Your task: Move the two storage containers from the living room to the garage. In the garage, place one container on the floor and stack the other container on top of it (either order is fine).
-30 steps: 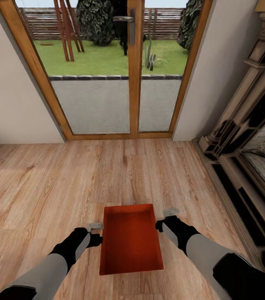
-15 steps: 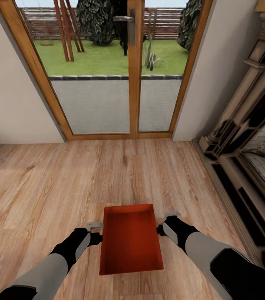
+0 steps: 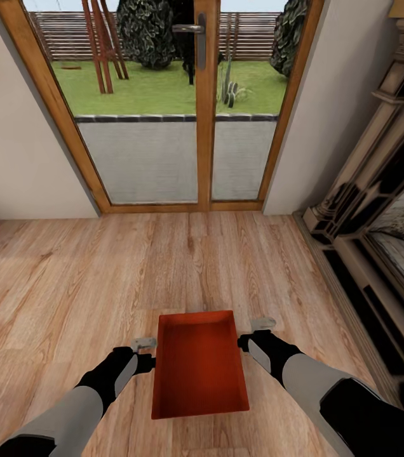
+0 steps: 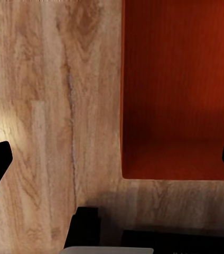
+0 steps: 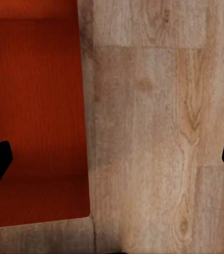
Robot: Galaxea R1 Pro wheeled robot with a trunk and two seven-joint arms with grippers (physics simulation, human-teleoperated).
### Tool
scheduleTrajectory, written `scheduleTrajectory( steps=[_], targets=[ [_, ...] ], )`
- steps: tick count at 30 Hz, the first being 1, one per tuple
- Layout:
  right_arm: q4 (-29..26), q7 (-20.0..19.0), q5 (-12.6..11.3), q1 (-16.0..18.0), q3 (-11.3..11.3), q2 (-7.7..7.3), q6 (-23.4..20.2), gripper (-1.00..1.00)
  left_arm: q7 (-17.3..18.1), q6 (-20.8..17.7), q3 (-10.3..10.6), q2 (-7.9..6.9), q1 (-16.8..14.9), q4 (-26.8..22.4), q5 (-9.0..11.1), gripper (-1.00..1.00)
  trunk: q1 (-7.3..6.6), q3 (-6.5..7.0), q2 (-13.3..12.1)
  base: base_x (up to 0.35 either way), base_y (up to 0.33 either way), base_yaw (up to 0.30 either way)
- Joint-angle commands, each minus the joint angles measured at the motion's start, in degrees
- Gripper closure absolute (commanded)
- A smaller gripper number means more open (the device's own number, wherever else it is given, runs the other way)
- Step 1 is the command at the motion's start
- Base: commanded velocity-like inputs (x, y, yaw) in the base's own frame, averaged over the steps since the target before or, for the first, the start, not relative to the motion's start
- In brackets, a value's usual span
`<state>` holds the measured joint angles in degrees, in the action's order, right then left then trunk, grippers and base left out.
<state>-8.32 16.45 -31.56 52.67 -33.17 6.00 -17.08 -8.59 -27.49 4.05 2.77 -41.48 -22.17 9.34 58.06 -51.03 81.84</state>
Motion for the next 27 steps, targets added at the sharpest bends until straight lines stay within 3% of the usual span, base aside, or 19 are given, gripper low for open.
scheduleTrajectory(
  steps=[1,6,14,27],
  targets=[
    [-0.11,0.34,-0.44,0.04,-0.49,0.01,-0.36,-1.0,-0.42,-0.21,0.4,-0.04,-0.01,-0.22,0.6,-1.0,0.0,-0.04,0.02,0.0,0.0,0.0],
    [-0.11,-0.01,-0.44,0.04,-0.49,0.79,-0.34,-1.0,-0.38,-0.12,0.35,-0.1,-0.01,-0.6,0.6,-1.0,0.0,-0.04,0.02,0.0,0.0,0.0],
    [3.36,-0.37,-0.44,-0.02,-0.37,3.41,1.34,-1.0,-0.06,-0.04,0.18,-0.3,-0.01,-0.6,0.6,-1.0,0.0,-0.04,0.02,0.0,0.0,0.0],
    [3.49,-0.41,-0.44,-0.02,-0.54,3.51,2.3,-1.0,-0.1,0.14,0.22,-0.28,-0.01,-0.7,0.51,-1.0,0.0,-0.04,0.02,0.0,0.0,0.0]
  ],
)
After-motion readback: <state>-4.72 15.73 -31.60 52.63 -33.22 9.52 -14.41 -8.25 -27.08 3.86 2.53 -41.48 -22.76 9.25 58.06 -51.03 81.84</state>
